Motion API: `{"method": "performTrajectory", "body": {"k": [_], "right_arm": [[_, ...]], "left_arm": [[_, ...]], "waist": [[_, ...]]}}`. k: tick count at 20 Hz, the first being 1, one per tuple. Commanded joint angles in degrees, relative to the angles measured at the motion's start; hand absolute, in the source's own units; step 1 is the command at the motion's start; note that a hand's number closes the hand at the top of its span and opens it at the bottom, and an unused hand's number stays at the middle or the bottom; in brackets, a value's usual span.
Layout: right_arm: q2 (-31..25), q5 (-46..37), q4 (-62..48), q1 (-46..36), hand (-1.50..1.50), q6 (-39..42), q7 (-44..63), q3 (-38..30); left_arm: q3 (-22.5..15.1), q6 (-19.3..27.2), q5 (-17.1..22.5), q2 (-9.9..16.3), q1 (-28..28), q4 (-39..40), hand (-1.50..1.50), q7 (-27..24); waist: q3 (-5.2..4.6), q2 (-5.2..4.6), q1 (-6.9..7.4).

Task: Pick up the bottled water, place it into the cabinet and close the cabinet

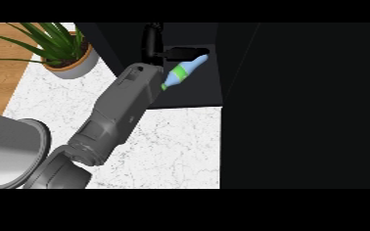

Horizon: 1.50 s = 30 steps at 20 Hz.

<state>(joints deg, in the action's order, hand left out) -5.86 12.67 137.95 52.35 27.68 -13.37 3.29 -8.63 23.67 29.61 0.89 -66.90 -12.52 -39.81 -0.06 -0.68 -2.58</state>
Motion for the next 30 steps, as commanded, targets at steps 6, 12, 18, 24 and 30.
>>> {"method": "performTrajectory", "body": {"k": [6, 12, 18, 24, 30], "right_arm": [[0.4, 3.5, 8.9, 1.4, -1.5, -2.5, 7.5, 2.2], [0.9, 1.4, 6.9, 0.9, -1.5, -2.7, 5.4, 2.7], [2.0, -2.5, 4.6, 1.2, -1.5, -3.1, 3.6, 4.6], [1.7, -3.6, 7.5, 1.6, -1.5, -4.7, 5.3, 5.7], [-4.1, -4.1, 9.6, 6.5, -1.5, 1.7, 2.4, 5.8]], "left_arm": [[-4.3, -1.8, 2.3, -0.9, 7.6, -9.2, -1.5, 0.6], [-11.1, -4.4, 5.6, -0.9, 16.1, -23.0, -1.5, 4.5], [-17.2, -7.1, 7.3, -0.9, 27.0, -36.9, -1.5, 4.9], [-21.1, -7.5, 5.0, -0.3, 37.8, -49.6, -1.5, 4.6], [-25.8, -3.4, 3.7, 3.7, 45.9, -65.7, 1.5, 11.3]], "waist": [[0.01, 0.76, 1.22], [0.02, 1.31, 2.47], [0.03, 1.25, 2.73], [0.02, 1.07, 2.96], [0.03, 1.49, 3.01]]}}
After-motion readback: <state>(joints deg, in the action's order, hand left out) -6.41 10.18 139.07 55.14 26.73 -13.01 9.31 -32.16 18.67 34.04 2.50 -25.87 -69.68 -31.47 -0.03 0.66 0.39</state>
